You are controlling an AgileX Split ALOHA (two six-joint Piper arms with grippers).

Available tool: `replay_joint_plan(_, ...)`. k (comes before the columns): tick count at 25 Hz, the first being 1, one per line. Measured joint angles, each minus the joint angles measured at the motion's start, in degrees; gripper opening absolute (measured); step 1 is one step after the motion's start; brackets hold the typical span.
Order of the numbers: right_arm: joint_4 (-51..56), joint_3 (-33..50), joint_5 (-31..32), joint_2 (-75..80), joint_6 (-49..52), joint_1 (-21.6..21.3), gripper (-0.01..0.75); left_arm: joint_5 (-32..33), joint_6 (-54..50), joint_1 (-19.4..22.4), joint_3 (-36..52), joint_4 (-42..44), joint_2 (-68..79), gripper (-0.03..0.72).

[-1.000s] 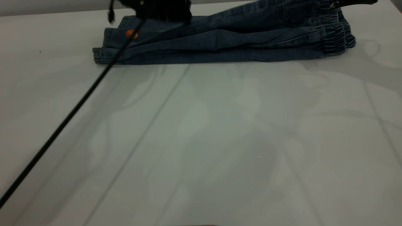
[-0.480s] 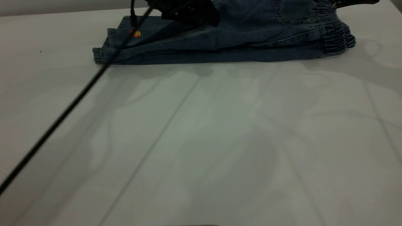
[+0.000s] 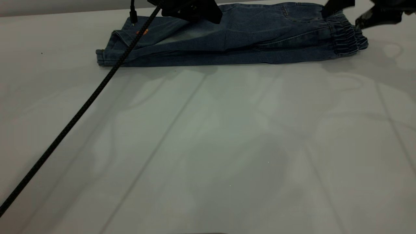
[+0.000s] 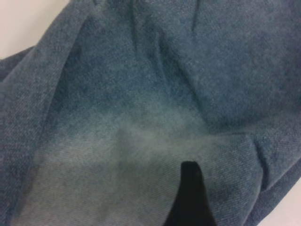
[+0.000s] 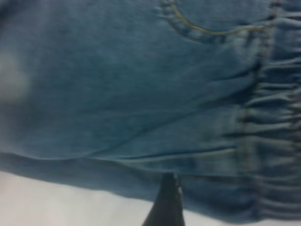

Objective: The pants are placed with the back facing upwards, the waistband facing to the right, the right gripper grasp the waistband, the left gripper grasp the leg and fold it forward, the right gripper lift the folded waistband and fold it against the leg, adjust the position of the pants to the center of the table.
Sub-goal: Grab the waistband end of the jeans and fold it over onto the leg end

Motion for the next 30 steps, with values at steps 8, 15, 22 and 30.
replay_joint_plan(8,2.7,-0.5,-7.6,3.2,-10.3,0.0,0.593,0.0,-0.1,0.0,0.0,0.0,0.0,0.514)
replay_joint_plan(15,4.7,-3.7,-7.1,7.6,-11.6,0.0,0.593,0.7,-0.1,0.0,0.0,0.0,0.0,0.514)
replay_joint_plan(22,6.1,-4.9,-6.2,10.3,-11.5,-0.1,0.575,1.1,-0.2,0.0,0.0,0.0,0.0,0.514)
replay_joint_plan(30,7.7,-5.9,-5.7,11.9,-7.0,-0.1,0.190,1.1,-0.2,0.0,0.0,0.0,0.0,0.514)
